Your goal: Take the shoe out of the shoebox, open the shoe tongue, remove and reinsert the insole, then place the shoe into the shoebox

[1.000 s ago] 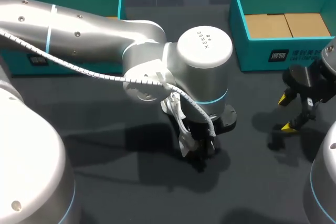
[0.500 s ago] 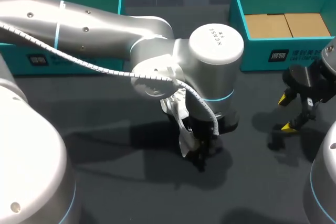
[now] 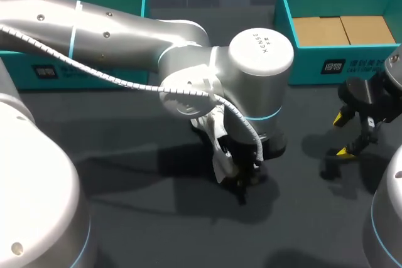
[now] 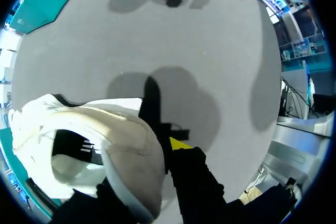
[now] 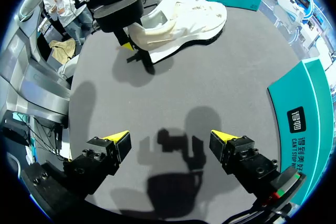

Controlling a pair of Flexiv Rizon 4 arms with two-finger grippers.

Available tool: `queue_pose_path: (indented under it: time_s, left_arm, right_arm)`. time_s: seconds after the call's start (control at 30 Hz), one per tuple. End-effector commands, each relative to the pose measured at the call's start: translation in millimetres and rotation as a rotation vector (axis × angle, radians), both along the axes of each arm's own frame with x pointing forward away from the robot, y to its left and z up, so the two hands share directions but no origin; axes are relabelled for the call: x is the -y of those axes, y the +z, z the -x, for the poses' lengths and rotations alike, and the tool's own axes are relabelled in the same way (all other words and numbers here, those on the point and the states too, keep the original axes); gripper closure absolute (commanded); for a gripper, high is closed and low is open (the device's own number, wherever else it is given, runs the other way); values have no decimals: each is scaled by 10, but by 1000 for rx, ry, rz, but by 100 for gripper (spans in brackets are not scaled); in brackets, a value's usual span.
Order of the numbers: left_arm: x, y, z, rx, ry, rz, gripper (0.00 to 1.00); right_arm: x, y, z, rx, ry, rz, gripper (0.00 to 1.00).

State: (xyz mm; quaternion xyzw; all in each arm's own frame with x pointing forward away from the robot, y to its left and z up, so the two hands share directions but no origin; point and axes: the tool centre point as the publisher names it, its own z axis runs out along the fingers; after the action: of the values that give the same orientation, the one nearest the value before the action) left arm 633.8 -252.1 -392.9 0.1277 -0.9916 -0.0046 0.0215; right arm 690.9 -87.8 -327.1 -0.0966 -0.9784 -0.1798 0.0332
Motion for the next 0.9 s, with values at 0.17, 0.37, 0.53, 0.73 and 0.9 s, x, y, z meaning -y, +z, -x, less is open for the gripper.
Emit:
queue_pose_path:
  time_s: [0.17,0.37,0.53,0.73,0.9]
  left_arm:
    - [-144,279,-36,-9,-28,23,100]
    - [-297,651,-132,-9,-63,25,100]
    - [-474,1021,-267,-10,-80,23,100]
    - [-655,1412,-537,-39,-65,51,100]
    - [-793,1714,-713,-71,-88,57,100]
  right_arm:
    - [-2,-2,11,2,0,2,0]
    - [-2,-2,11,2,0,2,0]
    - [-2,-2,11,2,0,2,0]
    - [-2,-2,11,2,0,2,0]
    - [-2,-2,11,2,0,2,0]
